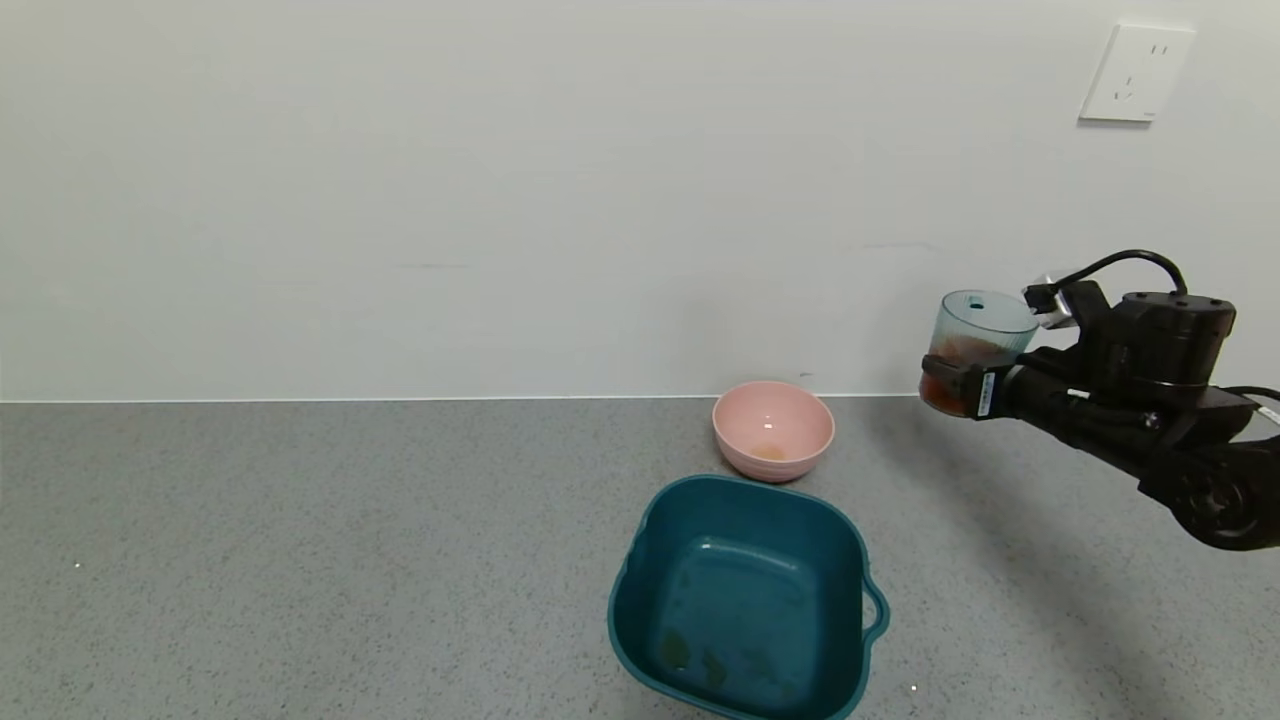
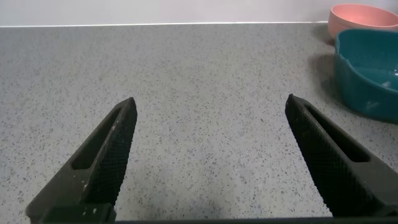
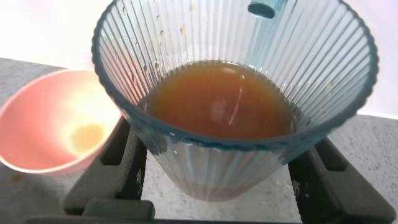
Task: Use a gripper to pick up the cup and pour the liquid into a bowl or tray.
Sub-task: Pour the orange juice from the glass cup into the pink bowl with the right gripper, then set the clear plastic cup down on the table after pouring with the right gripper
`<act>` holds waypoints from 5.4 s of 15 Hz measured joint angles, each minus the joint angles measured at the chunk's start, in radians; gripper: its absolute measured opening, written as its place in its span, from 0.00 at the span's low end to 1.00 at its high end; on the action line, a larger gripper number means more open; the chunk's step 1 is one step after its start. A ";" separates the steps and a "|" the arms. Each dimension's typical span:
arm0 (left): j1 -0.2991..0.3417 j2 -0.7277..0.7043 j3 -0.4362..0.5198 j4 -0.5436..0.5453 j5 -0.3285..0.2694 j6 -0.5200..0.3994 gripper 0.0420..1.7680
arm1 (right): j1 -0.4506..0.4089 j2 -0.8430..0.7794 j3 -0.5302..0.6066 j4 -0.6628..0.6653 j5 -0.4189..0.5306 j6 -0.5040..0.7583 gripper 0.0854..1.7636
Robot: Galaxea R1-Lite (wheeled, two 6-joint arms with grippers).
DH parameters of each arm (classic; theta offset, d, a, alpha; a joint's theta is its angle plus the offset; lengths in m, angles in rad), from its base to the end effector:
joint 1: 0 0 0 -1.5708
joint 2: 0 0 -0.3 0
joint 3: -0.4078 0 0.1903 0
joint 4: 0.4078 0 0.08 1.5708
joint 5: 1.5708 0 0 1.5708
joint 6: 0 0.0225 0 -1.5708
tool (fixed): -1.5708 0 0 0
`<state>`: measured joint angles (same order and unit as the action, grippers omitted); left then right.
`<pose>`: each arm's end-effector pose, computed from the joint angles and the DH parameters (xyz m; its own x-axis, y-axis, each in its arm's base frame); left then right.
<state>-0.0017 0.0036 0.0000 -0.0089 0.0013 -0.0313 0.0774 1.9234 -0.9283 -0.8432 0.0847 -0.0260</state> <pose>-0.0225 0.0001 0.0765 1.0000 -0.0004 0.0053 0.0006 0.9995 -0.0313 0.3620 0.0300 0.1606 0.9755 0.1605 -0.1508 -0.1643 0.9863 -0.0129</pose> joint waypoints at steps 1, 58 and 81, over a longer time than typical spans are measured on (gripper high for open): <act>0.000 0.000 0.000 0.000 0.000 0.000 0.97 | 0.016 -0.004 -0.025 0.037 -0.013 0.000 0.74; 0.000 0.000 0.000 0.000 0.000 0.000 0.97 | 0.214 0.325 -0.544 0.305 -0.310 -1.127 0.73; 0.000 0.000 0.000 0.000 0.000 0.000 0.97 | 0.215 0.319 -0.624 0.338 -0.309 -1.404 0.73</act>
<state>-0.0017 0.0036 0.0000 -0.0089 0.0013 -0.0313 0.2923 2.2428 -1.5528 -0.5051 -0.2245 -1.4296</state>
